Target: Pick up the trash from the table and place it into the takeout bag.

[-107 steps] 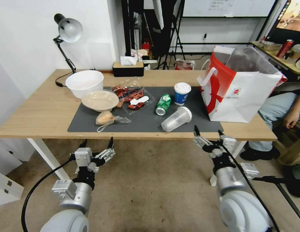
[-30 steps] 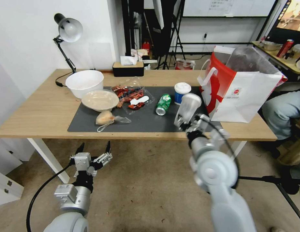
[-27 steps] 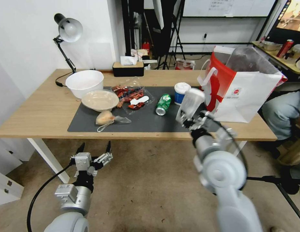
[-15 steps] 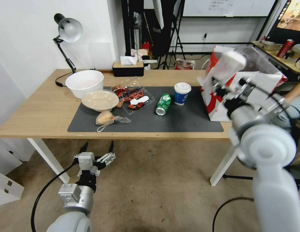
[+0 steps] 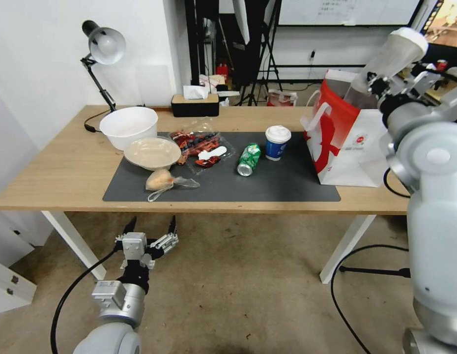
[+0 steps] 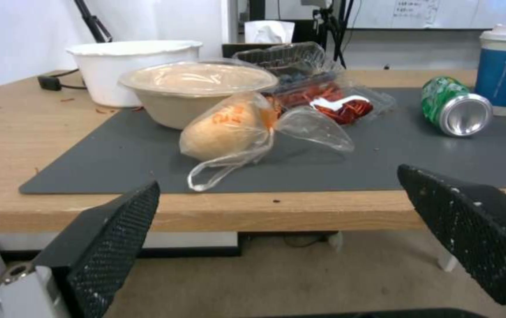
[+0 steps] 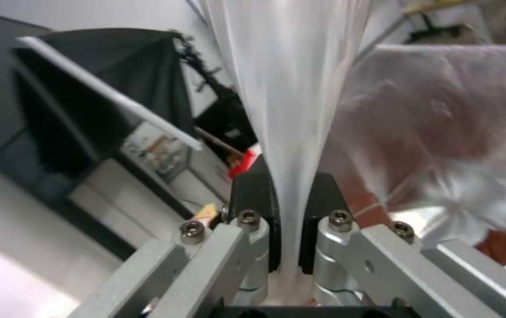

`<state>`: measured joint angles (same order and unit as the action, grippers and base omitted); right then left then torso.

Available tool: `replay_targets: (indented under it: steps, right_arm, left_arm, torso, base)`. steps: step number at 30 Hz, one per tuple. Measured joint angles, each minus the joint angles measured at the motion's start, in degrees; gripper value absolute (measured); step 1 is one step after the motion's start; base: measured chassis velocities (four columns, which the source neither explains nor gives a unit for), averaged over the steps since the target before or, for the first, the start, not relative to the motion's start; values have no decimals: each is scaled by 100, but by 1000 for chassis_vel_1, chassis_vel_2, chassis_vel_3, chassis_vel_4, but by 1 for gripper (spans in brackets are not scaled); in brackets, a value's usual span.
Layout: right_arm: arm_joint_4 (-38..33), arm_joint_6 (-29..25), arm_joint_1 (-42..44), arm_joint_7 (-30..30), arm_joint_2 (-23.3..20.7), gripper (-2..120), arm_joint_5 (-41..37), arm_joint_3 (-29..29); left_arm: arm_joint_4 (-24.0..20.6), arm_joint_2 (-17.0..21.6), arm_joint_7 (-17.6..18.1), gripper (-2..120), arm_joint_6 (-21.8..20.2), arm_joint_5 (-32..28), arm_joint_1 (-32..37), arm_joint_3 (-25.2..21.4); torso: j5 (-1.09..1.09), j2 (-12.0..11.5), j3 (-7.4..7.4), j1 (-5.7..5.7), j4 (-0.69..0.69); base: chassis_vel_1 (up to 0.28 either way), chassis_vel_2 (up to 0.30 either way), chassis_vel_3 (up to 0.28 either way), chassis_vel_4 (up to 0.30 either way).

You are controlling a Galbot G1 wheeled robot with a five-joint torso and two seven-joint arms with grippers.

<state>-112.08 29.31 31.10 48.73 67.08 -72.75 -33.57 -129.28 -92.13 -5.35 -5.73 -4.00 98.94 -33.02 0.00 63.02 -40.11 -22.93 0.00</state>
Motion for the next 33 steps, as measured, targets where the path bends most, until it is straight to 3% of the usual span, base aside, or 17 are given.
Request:
replay_targets:
  steps: [5,10,17,33]
  right_arm:
    - [753,118,-379,353,117,2,-87,78]
    - [1020,207,-542,529,215,2,-224,93]
    - [1100,320,-680,718,303,32,-418,53]
    - [1014,352,-714,918,206,84,-771,-99]
  left_arm:
    - [34,0,-22,100,16,2,-14,9]
    - [71,0,-29,100,54,2,-17,8]
    - [124,0,-36,100,76,-1,-34,7]
    - [141,0,-46,100,135,20,-20,56]
  torso:
    - [1,-1,0,0,0]
    - [0,0,0,0,0]
    - [0,0,0,1,0]
    - [0,1,0,1,0]
  base:
    - [0,0,0,0]
    - [0,0,0,0]
    - [0,0,0,0]
    - [0,0,0,0]
